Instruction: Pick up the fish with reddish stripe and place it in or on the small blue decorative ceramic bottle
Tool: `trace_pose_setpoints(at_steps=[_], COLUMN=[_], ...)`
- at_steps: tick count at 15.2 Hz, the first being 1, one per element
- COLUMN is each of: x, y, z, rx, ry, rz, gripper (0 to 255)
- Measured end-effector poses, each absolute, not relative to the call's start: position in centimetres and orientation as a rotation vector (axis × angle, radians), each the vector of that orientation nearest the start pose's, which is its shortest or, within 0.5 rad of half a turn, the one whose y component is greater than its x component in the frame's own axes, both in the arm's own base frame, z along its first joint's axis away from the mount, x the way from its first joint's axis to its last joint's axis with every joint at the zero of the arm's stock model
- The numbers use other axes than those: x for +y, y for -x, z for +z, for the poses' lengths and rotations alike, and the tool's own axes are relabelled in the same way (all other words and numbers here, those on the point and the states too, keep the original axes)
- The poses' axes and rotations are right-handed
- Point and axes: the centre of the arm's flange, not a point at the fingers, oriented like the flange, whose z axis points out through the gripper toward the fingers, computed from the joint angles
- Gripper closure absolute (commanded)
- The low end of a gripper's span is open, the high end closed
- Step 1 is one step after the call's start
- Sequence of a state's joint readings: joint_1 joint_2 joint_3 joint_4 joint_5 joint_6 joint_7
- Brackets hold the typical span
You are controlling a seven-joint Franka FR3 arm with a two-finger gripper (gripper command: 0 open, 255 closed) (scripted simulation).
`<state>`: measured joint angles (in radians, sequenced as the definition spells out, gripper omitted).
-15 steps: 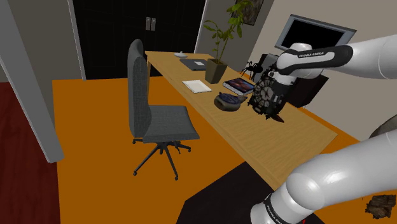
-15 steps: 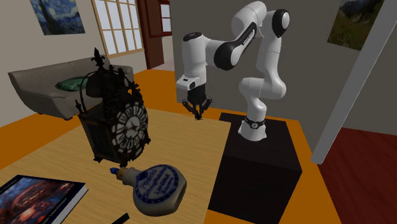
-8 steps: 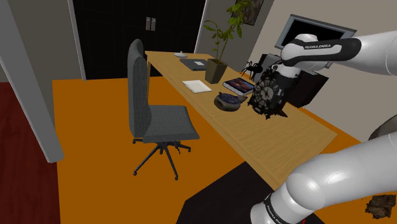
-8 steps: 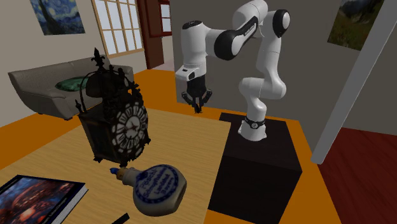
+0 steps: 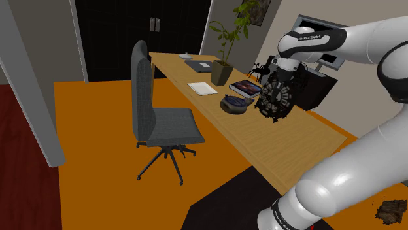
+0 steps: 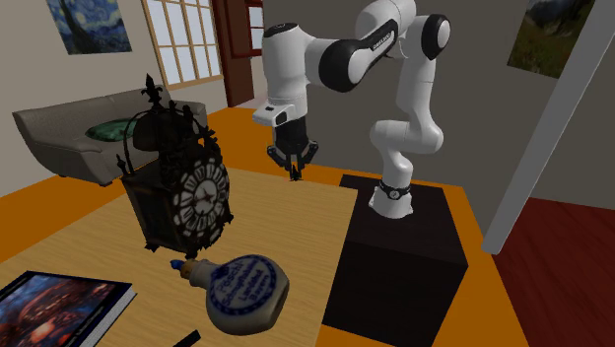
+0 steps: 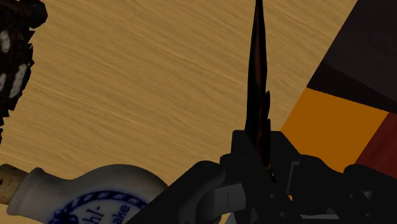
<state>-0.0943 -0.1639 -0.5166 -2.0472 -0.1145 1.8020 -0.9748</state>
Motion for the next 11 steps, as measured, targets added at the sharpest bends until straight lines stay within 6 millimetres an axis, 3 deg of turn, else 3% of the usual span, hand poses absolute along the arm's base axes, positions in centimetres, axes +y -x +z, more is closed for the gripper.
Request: trace_pose_setpoints(at_steps=[11], x=[-33.9], y=[-54.2], z=[49.6], rx=[-0.621], ry=[3.026], rz=[0.143], gripper=[255])
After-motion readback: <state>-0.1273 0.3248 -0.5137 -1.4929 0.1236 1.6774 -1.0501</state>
